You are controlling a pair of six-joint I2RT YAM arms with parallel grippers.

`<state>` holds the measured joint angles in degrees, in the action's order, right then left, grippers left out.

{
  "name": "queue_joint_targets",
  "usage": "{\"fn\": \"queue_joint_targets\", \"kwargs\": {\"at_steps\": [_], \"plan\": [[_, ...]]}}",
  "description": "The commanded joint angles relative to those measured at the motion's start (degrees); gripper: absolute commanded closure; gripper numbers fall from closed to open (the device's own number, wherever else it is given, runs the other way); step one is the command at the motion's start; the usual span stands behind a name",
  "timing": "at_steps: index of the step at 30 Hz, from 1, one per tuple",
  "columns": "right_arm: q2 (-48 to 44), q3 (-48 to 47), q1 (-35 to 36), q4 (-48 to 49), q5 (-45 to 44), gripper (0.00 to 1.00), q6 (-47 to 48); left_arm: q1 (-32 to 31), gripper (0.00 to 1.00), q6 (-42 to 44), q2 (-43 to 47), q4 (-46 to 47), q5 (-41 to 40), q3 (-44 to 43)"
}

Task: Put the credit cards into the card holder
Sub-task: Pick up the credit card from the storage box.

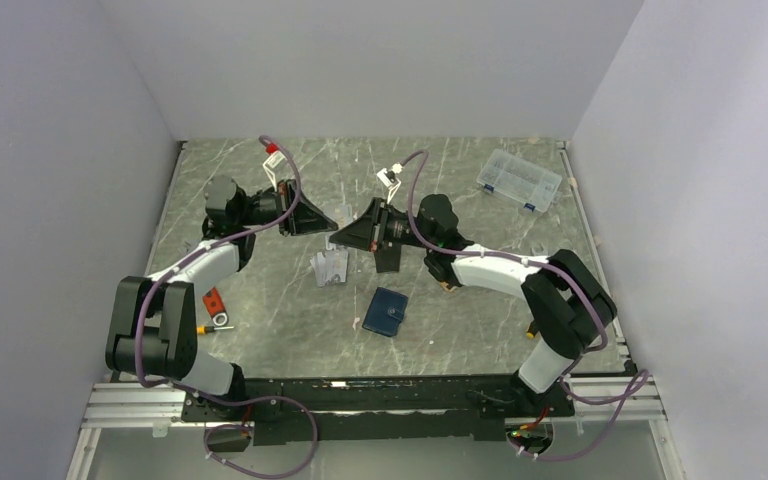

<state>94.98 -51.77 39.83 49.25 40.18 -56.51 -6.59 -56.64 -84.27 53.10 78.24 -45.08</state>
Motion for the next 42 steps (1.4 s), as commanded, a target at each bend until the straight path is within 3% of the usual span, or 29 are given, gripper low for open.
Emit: {"fn": "queue_joint_targets", "kwargs": {"at_steps": [1, 9, 12, 17, 22, 26, 33, 37, 42], "plan": [[-4.64, 1.85, -1.96, 1.82, 1.04, 0.99, 0.29, 2.01, 1.00, 0.49, 1.31, 3.06, -0.25, -2.04], [-6.03, 3.31, -2.98, 4.56, 2.40, 0.94, -1.12, 2.86, 1.00, -3.41, 0.98, 7.89, 0.39, -1.33], [-6.12, 3.13, -3.39, 6.85, 3.66, 0.99, -2.41, 2.97, 0.98, -6.81, 0.20, 12.80, 0.68, -0.82], [-5.40, 2.37, -3.43, 7.91, 4.40, 1.00, -3.24, 2.99, 0.83, -15.14, -2.01, 22.83, 0.84, -0.94], [-5.06, 1.93, -3.28, 7.94, 5.77, 1.00, -3.27, 3.07, 0.52, -16.19, -2.43, 24.41, 0.18, -1.06], [-4.32, 1.01, -2.52, 6.56, 6.35, 1.00, -2.43, 2.95, 0.46, -15.35, -2.32, 22.76, -0.93, -1.81], [-1.46, -1.59, -1.71, 5.40, 7.01, 1.00, -2.67, 1.84, 0.50, -24.60, -5.12, 32.54, -1.49, -2.32], [-0.81, -1.88, -1.48, 4.39, 6.97, 1.00, -2.12, 1.84, 0.61, -22.37, -4.10, 29.67, -1.76, -2.34], [-0.52, -3.46, -1.16, -0.37, 7.58, 1.00, 0.59, 1.84, 0.68, -14.06, -1.00, 20.31, -1.92, -2.84]]}}
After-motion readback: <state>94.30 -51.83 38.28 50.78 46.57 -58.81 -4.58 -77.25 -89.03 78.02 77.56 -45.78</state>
